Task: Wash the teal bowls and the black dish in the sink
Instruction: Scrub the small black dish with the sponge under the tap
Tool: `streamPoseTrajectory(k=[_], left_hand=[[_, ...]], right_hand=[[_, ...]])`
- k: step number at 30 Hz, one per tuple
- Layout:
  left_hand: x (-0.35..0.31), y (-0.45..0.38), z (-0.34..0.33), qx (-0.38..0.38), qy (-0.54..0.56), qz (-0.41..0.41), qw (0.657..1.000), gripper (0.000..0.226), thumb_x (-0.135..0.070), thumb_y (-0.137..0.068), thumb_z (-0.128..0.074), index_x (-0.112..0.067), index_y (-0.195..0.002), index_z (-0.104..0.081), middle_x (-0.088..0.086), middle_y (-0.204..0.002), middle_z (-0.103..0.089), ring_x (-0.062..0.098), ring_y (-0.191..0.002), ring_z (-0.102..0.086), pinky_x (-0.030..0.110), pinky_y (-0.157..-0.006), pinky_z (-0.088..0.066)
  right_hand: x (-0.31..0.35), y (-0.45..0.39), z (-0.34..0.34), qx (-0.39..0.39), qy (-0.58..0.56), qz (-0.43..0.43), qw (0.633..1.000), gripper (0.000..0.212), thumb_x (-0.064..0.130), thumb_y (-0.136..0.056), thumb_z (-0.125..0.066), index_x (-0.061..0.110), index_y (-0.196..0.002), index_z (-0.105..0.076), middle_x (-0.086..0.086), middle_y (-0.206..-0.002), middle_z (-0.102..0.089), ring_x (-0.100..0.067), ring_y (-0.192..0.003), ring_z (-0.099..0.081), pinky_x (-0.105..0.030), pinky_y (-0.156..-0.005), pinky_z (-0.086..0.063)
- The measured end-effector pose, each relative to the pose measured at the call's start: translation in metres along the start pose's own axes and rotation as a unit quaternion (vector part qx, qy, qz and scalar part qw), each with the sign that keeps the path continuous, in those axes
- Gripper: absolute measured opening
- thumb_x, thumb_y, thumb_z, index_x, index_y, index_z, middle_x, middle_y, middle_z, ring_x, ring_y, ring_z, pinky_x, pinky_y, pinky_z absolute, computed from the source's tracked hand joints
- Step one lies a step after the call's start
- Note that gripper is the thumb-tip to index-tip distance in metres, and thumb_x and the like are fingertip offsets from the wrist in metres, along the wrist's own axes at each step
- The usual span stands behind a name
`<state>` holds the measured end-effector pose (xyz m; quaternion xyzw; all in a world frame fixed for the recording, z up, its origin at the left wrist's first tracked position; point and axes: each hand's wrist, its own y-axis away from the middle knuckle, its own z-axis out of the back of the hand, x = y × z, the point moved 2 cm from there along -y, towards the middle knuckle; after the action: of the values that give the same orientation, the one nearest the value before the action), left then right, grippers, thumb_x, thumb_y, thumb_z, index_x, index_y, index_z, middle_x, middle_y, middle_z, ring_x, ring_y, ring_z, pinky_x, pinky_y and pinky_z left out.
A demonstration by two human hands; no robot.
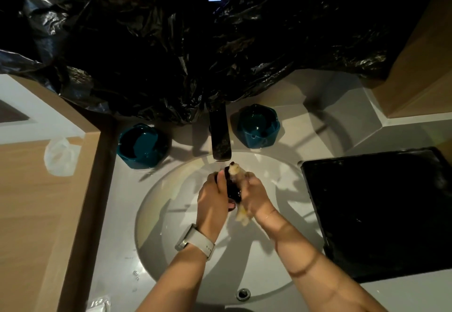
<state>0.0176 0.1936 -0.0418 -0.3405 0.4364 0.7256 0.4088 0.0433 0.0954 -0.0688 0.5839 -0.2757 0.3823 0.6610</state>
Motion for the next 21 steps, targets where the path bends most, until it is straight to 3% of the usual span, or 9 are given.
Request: streamPoseTrajectory(k=[3,5,7,10,12,13,15,18,21], left_hand=[[0.000,-0.007,0.015,0.086,0.071,0.041,0.993,0.032,-0.036,-0.105,-0.040,-0.012,-0.116,-0.057,0.015,-0.106,-0.067,0.028,-0.081,-0.071,0.040,-0.065,-0.062],[-0.005,-0.012,0.025,0.155,0.099,0.080,0.980,0.031,-0.037,-0.104,-0.042,-0.014,-0.118,-0.056,0.011,-0.103,-0.068,0.027,-0.076,-0.073,0.036,-0.058,-0.060],[-0.010,-0.020,0.028,0.176,0.046,0.085,0.980,0.034,-0.040,-0.104,-0.040,-0.015,-0.117,-0.058,0.005,-0.098,-0.066,0.026,-0.077,-0.072,0.031,-0.054,-0.058],[-0.015,-0.032,0.018,0.124,-0.028,0.045,0.991,0.038,-0.035,-0.106,-0.033,-0.011,-0.113,-0.061,0.011,-0.099,-0.068,0.026,-0.078,-0.070,0.033,-0.057,-0.060],[-0.016,-0.032,0.010,0.082,-0.015,0.038,0.996,0.039,-0.032,-0.105,-0.032,-0.010,-0.109,-0.064,0.012,-0.098,-0.070,0.024,-0.079,-0.069,0.035,-0.060,-0.061],[-0.013,-0.032,0.007,0.059,0.001,0.040,0.997,0.039,-0.032,-0.104,-0.032,-0.011,-0.106,-0.065,0.011,-0.096,-0.071,0.026,-0.081,-0.070,0.040,-0.063,-0.062],[-0.011,-0.028,0.002,0.023,0.012,0.038,0.999,0.039,-0.032,-0.103,-0.031,-0.012,-0.104,-0.064,0.009,-0.092,-0.071,0.028,-0.084,-0.069,0.042,-0.069,-0.061],[-0.007,-0.018,0.000,0.010,-0.027,0.026,0.999,0.044,-0.039,-0.106,-0.025,-0.011,-0.108,-0.060,0.007,-0.095,-0.069,0.023,-0.082,-0.067,0.033,-0.064,-0.057],[0.000,-0.007,0.001,0.011,0.017,0.034,0.999,0.041,-0.042,-0.106,-0.025,-0.014,-0.107,-0.056,0.004,-0.094,-0.066,0.026,-0.080,-0.069,0.037,-0.062,-0.061]], right_hand=[[0.004,-0.006,0.011,0.027,0.084,0.023,0.996,0.027,0.029,-0.101,-0.041,0.011,-0.113,-0.056,-0.007,-0.098,-0.063,-0.025,-0.094,-0.060,-0.034,-0.085,-0.048],[0.005,-0.008,0.015,0.049,0.077,0.021,0.996,0.025,0.024,-0.103,-0.037,0.012,-0.107,-0.059,-0.010,-0.094,-0.060,-0.024,-0.092,-0.058,-0.032,-0.081,-0.047],[0.007,-0.005,0.011,0.059,0.067,0.028,0.996,0.026,0.027,-0.103,-0.038,0.017,-0.086,-0.055,-0.006,-0.083,-0.057,-0.022,-0.085,-0.055,-0.028,-0.072,-0.046],[0.005,0.001,0.002,-0.014,-0.002,0.032,0.999,0.027,0.027,-0.103,-0.040,0.017,-0.083,-0.055,-0.002,-0.082,-0.060,-0.027,-0.090,-0.063,-0.031,-0.080,-0.051],[0.004,0.009,-0.002,-0.056,-0.037,0.024,0.997,0.027,0.023,-0.104,-0.037,0.013,-0.086,-0.054,0.000,-0.080,-0.058,-0.027,-0.088,-0.063,-0.022,-0.073,-0.051],[0.004,0.013,-0.005,-0.061,-0.036,0.023,0.997,0.027,0.025,-0.104,-0.034,0.009,-0.094,-0.054,0.000,-0.083,-0.059,-0.022,-0.083,-0.062,-0.014,-0.065,-0.049],[0.004,0.016,-0.007,-0.052,-0.016,0.011,0.998,0.034,0.030,-0.104,-0.031,0.005,-0.111,-0.053,-0.004,-0.093,-0.060,-0.018,-0.083,-0.060,-0.014,-0.064,-0.046],[0.005,0.007,-0.001,-0.048,-0.002,-0.013,0.999,0.029,0.027,-0.104,-0.034,0.005,-0.109,-0.051,-0.010,-0.099,-0.060,-0.024,-0.086,-0.061,-0.017,-0.060,-0.049],[0.007,-0.002,0.006,-0.030,0.046,0.017,0.998,0.033,0.035,-0.101,-0.038,0.012,-0.103,-0.062,-0.011,-0.104,-0.067,-0.028,-0.098,-0.063,-0.030,-0.084,-0.052]])
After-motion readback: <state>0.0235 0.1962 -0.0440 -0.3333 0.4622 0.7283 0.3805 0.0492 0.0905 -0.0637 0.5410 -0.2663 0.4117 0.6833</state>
